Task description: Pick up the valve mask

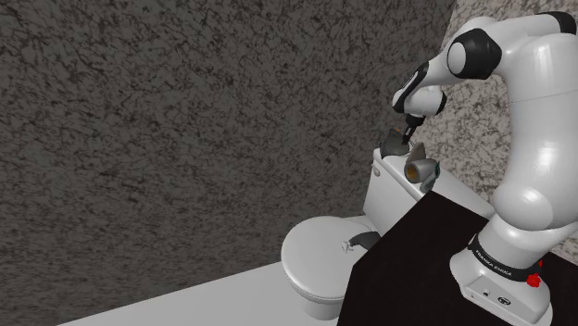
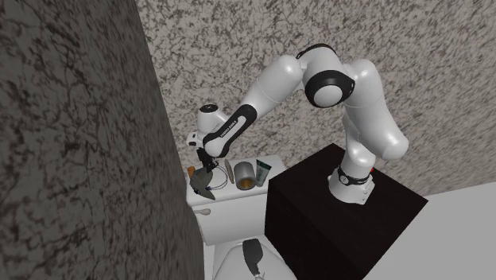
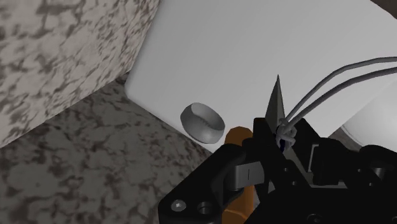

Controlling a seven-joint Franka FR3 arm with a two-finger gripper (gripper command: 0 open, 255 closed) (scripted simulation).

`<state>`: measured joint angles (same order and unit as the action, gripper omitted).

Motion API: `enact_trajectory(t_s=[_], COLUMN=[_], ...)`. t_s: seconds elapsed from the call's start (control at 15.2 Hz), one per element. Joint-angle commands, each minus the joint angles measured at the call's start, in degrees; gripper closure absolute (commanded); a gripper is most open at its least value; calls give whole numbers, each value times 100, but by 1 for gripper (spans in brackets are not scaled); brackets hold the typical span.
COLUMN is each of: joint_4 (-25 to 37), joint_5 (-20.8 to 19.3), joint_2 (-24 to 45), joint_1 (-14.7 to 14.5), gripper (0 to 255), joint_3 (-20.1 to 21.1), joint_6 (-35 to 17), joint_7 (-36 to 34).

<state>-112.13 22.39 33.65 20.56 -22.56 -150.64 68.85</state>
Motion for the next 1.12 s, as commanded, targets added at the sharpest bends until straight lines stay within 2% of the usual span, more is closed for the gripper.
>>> enact_trajectory(t_s=[0.0, 0.26, 1.06], joint_4=[-1, 2, -35], joint_5=[1, 3, -438], joint_2=[1, 8, -674], joint_1=[0, 0, -288], gripper=[255, 255, 255], joint_3=[2, 5, -378], joint_6=[-1, -5, 623], joint_7=[0, -1, -298])
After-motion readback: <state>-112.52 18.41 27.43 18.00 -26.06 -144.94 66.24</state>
